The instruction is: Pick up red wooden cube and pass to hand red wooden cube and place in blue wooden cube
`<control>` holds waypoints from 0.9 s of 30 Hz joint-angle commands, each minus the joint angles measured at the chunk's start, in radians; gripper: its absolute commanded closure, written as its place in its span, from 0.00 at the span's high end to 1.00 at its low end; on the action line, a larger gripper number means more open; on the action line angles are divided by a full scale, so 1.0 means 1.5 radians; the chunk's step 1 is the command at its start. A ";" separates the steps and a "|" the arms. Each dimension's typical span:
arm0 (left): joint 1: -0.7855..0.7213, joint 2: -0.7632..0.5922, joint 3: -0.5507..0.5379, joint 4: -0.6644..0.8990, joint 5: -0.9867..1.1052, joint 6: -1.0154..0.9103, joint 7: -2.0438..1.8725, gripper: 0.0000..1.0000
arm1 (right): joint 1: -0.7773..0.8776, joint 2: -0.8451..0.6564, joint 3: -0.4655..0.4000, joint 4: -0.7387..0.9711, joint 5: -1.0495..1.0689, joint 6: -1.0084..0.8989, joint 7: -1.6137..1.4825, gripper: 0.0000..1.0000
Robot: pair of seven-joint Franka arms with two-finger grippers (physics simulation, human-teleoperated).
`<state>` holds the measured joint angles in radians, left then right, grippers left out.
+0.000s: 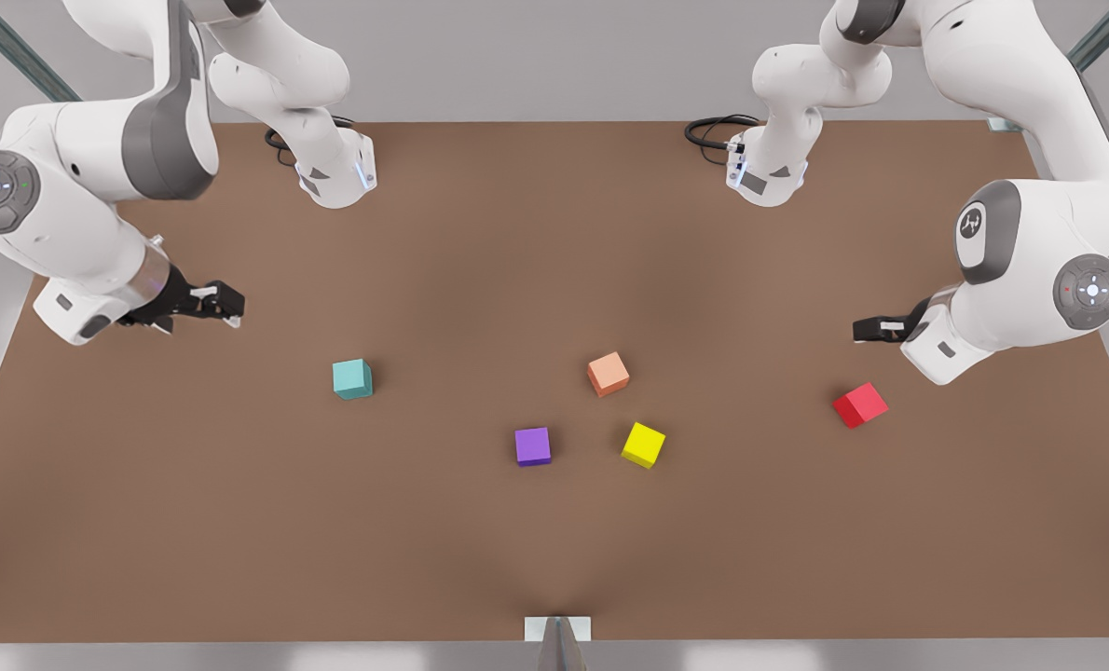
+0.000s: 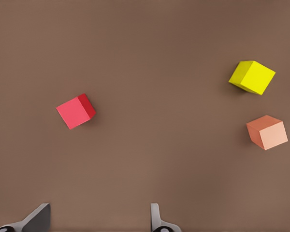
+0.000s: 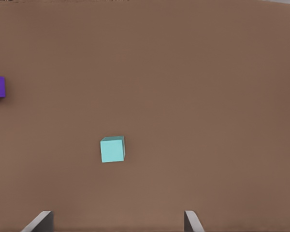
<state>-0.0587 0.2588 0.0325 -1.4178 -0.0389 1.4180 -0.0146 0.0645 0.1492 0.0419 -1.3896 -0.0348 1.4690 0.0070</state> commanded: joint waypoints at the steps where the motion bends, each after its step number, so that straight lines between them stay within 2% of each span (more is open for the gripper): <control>1: 0.000 -0.001 0.000 0.000 0.000 0.002 -0.009 1.00 | -0.007 -0.002 -0.005 -0.002 0.006 -0.003 0.045 1.00; 4: 0.000 0.013 0.002 0.000 0.000 0.008 -0.010 1.00 | -0.007 -0.001 -0.005 -0.005 0.003 0.001 0.043 1.00; 5: 0.008 0.046 0.008 -0.007 -0.001 0.033 -0.011 1.00 | -0.009 0.000 -0.005 -0.009 0.006 -0.001 0.043 1.00; 7: 0.007 0.074 0.035 -0.069 -0.003 0.185 -0.028 1.00 | -0.009 0.006 -0.005 -0.013 0.007 0.004 0.043 1.00; 9: 0.005 0.120 0.040 -0.110 -0.038 0.310 -0.159 1.00 | -0.008 0.013 -0.005 -0.008 -0.001 0.014 0.042 1.00; 11: 0.001 0.142 0.040 -0.132 -0.048 0.369 -0.237 1.00 | -0.009 0.013 -0.005 -0.007 0.001 0.024 0.042 1.00; 15: 0.022 0.170 0.066 -0.195 -0.048 0.475 -0.236 1.00 | -0.014 0.013 -0.006 -0.008 0.006 0.028 0.042 1.00; 20: 0.032 0.169 0.112 -0.242 -0.049 0.487 -0.234 1.00 | -0.013 0.013 -0.006 -0.013 0.009 0.027 0.042 1.00; 27: 0.030 0.170 0.112 -0.264 -0.051 0.489 -0.236 1.00 | -0.013 0.013 -0.005 -0.013 0.009 0.027 0.042 1.00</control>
<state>-0.0135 0.5151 0.2007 -1.8124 -0.1151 2.1188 -0.2480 0.0442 0.1706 0.0333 -1.4108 -0.0224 1.5083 0.0567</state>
